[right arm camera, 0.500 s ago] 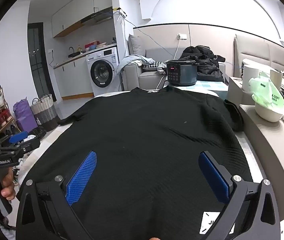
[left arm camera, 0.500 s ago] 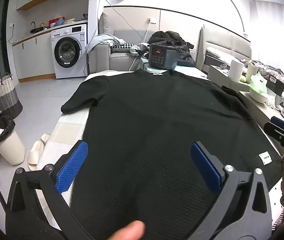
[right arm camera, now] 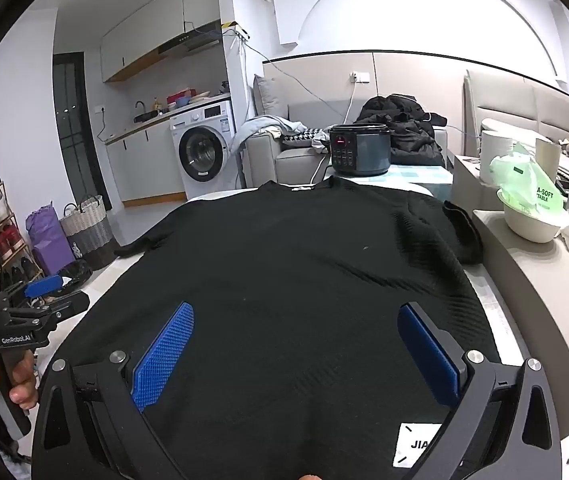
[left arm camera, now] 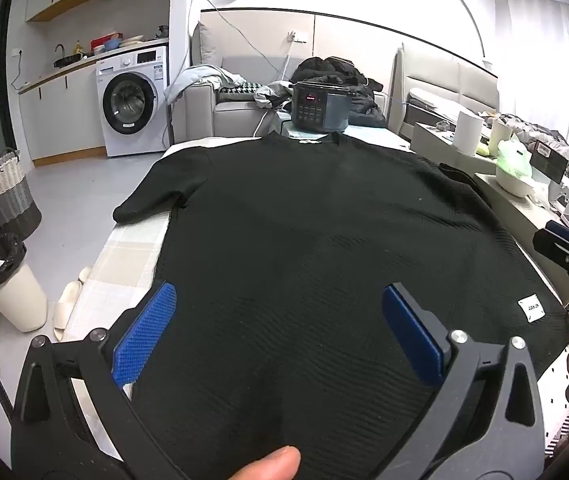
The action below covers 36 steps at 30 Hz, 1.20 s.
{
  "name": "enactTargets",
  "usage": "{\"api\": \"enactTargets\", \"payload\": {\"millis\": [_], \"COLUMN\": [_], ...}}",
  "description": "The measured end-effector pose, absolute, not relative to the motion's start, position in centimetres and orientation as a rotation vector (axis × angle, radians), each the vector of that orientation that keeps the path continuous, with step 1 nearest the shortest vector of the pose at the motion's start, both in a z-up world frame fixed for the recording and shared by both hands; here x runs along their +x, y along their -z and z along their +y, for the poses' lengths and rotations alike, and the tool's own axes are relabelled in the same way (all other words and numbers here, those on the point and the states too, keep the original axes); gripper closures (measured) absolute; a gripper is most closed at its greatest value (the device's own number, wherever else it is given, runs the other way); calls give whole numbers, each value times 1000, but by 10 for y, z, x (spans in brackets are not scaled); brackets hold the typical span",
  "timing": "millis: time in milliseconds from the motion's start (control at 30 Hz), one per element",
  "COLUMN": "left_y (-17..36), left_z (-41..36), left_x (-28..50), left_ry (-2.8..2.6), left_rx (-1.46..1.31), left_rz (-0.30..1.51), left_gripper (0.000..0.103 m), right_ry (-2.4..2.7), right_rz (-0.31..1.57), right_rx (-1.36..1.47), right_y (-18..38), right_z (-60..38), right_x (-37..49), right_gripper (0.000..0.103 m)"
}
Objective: Fold small clothes
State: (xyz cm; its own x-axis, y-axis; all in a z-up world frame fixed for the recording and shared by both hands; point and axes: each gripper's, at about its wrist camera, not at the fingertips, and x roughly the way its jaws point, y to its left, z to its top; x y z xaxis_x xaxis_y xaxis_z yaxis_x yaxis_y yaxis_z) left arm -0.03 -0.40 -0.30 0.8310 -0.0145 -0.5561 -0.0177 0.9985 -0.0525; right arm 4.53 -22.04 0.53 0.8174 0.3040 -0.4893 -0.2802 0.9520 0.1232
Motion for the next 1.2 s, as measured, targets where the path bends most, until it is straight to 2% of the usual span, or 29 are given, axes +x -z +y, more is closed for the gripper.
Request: {"api": "enactTargets", "payload": {"millis": [1200], "left_y": [5], "left_z": [-2], "left_x": [5], "left_ry": [-6], "left_rx": [-64], "left_rz": [601], "left_gripper": [1], "right_ry": [-314], "right_rz": [527], "right_rx": [52], "right_y": [-7], "right_z": [-224], "right_x": [48], "right_gripper": [0]}}
